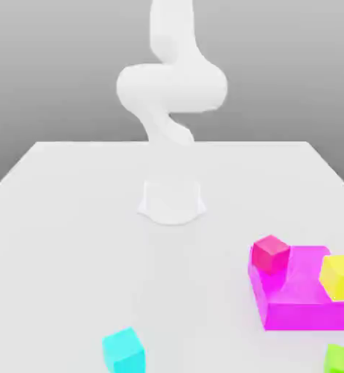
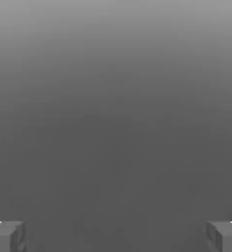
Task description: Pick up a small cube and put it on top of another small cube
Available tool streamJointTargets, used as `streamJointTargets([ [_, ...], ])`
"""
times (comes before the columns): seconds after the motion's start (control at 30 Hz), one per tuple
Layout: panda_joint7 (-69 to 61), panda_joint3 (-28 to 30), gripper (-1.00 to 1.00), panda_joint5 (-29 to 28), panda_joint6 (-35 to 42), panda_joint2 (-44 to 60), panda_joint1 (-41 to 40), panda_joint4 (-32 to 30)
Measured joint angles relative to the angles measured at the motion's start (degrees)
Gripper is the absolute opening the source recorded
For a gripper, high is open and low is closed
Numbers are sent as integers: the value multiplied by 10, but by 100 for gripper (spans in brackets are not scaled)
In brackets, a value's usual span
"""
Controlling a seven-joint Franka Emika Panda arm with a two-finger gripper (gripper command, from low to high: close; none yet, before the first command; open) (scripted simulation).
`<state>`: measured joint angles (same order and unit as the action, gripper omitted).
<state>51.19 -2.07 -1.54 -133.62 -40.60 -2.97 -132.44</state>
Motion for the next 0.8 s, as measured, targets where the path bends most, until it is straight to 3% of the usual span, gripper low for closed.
streamJointTargets([
  [0.27, 176, -60, 0, -52, -59, 171, -90, -21],
  [0.53, 347, -78, 0, -102, -117, 338, -138, -42],
  [0.8, 469, -68, 0, -84, -183, 494, -155, -65],
])
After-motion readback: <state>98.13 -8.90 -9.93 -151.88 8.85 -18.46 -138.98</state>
